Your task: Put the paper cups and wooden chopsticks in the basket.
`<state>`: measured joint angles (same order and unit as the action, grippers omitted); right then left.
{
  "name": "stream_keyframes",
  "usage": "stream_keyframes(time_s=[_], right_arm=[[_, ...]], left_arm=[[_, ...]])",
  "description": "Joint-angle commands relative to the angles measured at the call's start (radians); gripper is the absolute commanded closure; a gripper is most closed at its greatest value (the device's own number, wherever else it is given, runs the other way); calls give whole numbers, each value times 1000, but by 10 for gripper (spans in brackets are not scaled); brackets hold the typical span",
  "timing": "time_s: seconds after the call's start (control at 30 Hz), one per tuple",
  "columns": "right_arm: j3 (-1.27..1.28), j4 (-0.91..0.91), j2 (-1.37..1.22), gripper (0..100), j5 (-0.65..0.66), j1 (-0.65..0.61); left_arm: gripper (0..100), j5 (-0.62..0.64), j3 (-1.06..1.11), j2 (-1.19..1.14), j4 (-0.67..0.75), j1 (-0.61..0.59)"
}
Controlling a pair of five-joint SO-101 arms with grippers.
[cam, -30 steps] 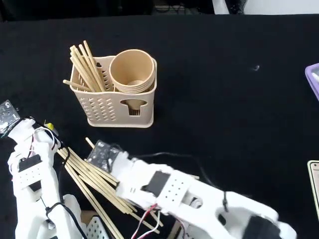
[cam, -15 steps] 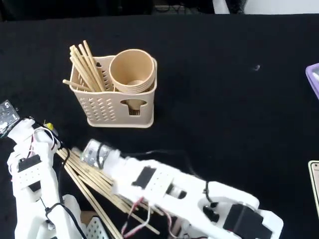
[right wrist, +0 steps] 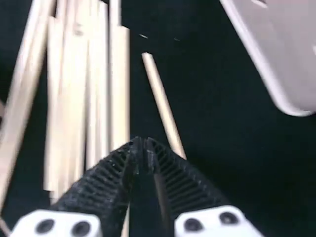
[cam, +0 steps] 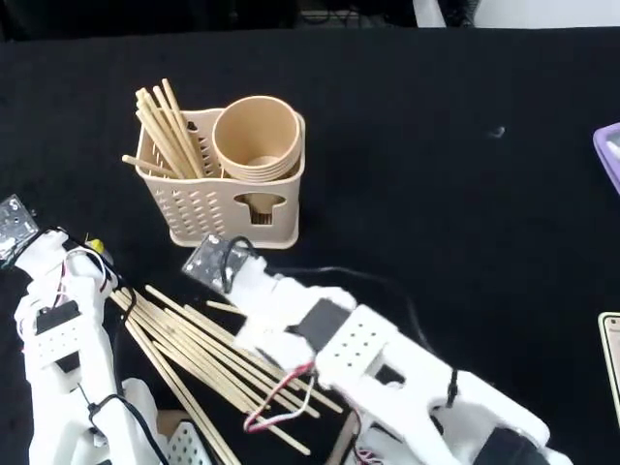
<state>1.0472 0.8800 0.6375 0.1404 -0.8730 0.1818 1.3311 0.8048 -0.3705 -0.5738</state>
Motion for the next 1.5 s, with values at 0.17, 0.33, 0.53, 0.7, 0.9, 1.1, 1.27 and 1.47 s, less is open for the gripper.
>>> stream_keyframes(time_s=[0.17, 0.33, 0.53, 0.7, 0.9, 1.1, 1.27, 1.47], right_arm=[[-38, -189, -168, 864, 9, -163], [-110, -215, -364, 874, 9, -166], [-186, -206, -527, 874, 9, -163], [-255, -138, -584, 894, -28, -161], [-252, -130, -565, 989, -28, -92], [-245, -17, -377, 988, -28, -35], [-183, -9, -246, 988, -28, -35], [-157, -20, -174, 988, -28, -35]], left_arm=[[830, 0, -13, 12, 20, -7], [830, 0, -13, 12, 20, -7], [830, 0, -13, 12, 20, -7], [830, 0, -13, 12, 20, -7], [830, 0, -13, 12, 20, -8], [830, 0, -13, 12, 20, -8], [830, 0, -13, 12, 20, -8], [830, 0, -13, 12, 20, -8]])
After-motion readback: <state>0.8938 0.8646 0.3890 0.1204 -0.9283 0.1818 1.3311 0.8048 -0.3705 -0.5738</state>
